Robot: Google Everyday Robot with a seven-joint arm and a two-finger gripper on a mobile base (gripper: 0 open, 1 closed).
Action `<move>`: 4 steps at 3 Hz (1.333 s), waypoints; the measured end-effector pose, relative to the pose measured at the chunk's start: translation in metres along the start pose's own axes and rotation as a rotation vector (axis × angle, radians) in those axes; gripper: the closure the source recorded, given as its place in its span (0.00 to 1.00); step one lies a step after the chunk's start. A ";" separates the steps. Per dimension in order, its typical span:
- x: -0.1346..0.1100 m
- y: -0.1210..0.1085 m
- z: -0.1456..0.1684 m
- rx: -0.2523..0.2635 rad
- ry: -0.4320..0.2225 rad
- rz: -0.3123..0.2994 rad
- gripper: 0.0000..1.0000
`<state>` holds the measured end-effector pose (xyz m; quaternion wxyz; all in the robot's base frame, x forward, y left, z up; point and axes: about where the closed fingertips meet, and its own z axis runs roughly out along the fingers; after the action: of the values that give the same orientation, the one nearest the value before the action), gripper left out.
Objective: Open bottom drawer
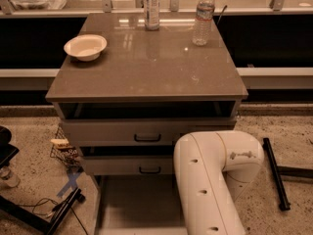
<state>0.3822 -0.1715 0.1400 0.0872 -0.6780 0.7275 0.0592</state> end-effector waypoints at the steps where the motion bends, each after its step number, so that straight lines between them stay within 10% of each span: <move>1: -0.001 0.029 0.001 -0.052 -0.025 0.027 1.00; 2: -0.008 0.058 0.002 -0.111 -0.055 0.055 0.98; 4: -0.008 0.059 0.003 -0.113 -0.056 0.055 0.51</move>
Offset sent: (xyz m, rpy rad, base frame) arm -0.2630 0.0322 0.0078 0.3259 0.5264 -0.1437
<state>0.3238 -0.1588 0.1370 0.0675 -0.6596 0.7387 0.1212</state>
